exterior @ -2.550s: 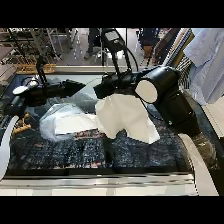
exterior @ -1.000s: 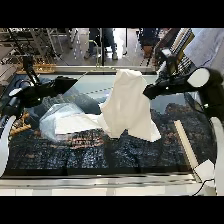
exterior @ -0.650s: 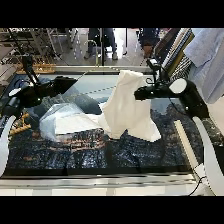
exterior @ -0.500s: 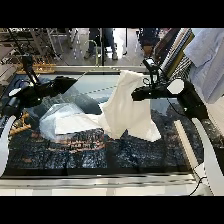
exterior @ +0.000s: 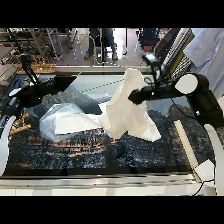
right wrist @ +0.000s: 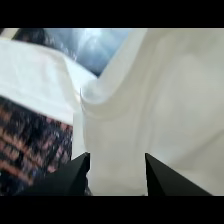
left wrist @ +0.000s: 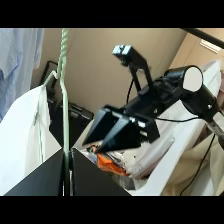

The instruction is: Fold the clothes and pants, and hang the long-sleeved shirts on hangers.

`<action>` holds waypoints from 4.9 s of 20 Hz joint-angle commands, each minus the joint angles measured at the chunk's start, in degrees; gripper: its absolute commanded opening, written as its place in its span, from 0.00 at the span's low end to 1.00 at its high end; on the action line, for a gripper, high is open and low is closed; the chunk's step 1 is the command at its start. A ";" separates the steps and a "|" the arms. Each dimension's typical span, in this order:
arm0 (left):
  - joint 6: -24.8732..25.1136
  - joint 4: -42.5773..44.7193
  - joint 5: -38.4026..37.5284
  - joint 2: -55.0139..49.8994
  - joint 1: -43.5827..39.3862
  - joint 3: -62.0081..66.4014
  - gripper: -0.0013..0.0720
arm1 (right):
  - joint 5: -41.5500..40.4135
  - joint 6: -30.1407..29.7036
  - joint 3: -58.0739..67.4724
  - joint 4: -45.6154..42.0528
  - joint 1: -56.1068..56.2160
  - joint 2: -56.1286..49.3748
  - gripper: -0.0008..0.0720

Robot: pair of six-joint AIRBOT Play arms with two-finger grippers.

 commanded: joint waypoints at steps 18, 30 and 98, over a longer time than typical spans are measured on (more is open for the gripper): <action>0.17 1.03 -0.37 -0.17 -0.48 0.02 0.04 | -23.37 14.25 3.80 -7.63 4.90 -8.39 0.03; -2.89 1.16 -0.24 -1.60 -3.56 0.02 0.04 | -9.22 5.73 17.16 -6.86 17.75 -8.37 0.03; -80.41 29.49 26.71 -11.58 -20.04 13.44 0.04 | -1.84 -8.31 17.62 -45.97 12.15 -7.04 0.03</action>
